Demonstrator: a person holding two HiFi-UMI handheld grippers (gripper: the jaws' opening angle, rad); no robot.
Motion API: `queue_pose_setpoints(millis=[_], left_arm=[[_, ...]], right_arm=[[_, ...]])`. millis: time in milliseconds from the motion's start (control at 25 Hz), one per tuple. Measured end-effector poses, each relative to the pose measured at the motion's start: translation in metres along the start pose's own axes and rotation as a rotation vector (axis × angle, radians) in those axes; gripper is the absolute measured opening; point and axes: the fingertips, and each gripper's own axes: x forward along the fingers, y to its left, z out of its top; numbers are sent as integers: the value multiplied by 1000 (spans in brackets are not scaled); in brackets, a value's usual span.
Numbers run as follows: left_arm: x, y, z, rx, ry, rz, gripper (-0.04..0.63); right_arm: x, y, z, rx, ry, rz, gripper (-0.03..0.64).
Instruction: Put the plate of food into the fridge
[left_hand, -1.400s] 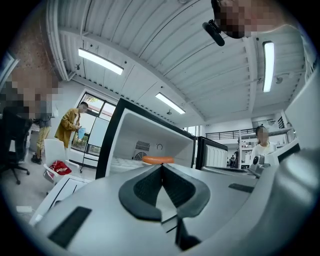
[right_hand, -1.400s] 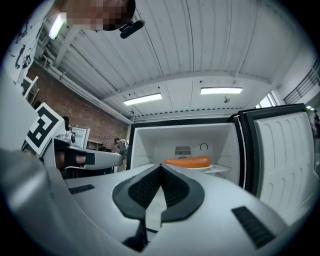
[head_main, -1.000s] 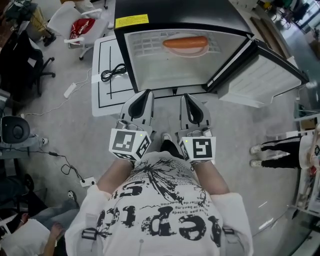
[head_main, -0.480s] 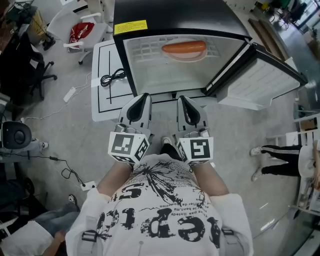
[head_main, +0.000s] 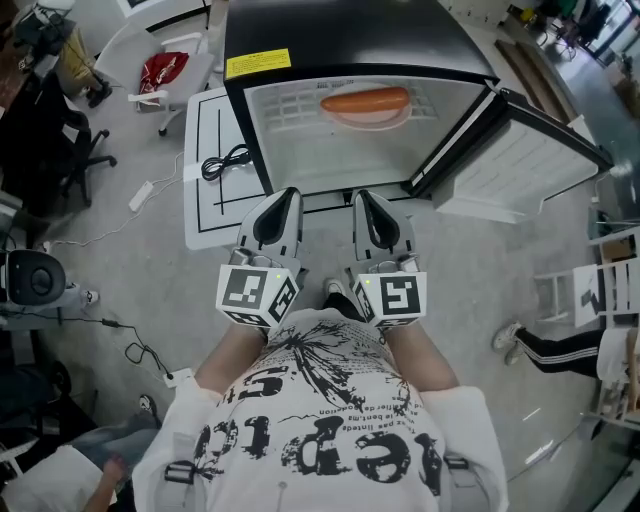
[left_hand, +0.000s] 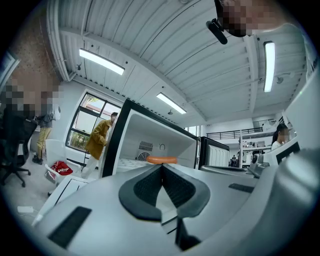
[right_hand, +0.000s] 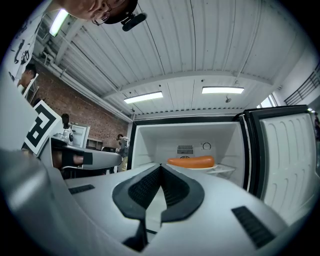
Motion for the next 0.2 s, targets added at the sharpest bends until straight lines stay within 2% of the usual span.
queue_pose_setpoints(millis=[200], left_arm=[[2,1,0,-7,-1,3,8]], right_arm=[[2,-3,-2,17,7,0,2]])
